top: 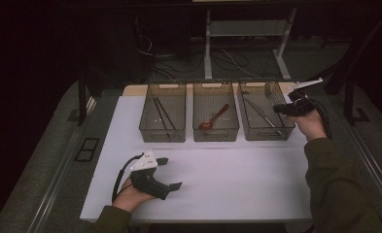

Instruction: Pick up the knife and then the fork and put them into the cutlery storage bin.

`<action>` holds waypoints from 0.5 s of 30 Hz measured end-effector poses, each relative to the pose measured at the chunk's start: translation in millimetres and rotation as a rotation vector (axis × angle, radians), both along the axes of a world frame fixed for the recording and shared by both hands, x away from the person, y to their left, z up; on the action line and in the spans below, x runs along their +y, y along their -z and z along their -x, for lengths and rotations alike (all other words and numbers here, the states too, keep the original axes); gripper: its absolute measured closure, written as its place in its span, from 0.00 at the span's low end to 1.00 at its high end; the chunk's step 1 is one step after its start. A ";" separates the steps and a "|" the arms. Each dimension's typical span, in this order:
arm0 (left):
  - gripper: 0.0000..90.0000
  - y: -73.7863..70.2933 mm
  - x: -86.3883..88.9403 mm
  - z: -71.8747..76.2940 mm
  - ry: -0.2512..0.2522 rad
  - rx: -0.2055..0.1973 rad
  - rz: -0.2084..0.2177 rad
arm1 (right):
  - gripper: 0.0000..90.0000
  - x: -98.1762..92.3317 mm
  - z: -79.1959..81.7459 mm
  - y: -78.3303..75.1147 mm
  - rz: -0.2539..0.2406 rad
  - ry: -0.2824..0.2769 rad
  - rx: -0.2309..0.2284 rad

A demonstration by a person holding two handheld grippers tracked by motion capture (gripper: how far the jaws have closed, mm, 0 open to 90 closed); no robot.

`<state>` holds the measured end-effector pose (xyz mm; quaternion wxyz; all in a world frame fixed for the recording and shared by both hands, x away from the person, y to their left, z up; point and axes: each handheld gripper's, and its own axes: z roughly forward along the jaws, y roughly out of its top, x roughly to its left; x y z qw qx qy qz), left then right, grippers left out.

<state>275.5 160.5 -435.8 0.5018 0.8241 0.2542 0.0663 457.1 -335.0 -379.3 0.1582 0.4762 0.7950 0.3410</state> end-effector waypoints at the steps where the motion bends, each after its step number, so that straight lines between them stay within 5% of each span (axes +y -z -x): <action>1: 0.00 0.0 -0.1 0.1 -0.001 -0.001 0.000 | 0.89 -0.6 0.1 4.0 0.009 -0.001 0.020; 9: 0.00 -0.2 0.3 0.0 0.000 -0.003 0.000 | 0.69 -7.4 8.6 3.3 -0.029 0.011 -0.010; 15: 0.00 -0.5 0.9 -0.2 -0.004 -0.005 -0.003 | 0.54 -8.4 24.7 -9.4 -0.108 -0.016 -0.055</action>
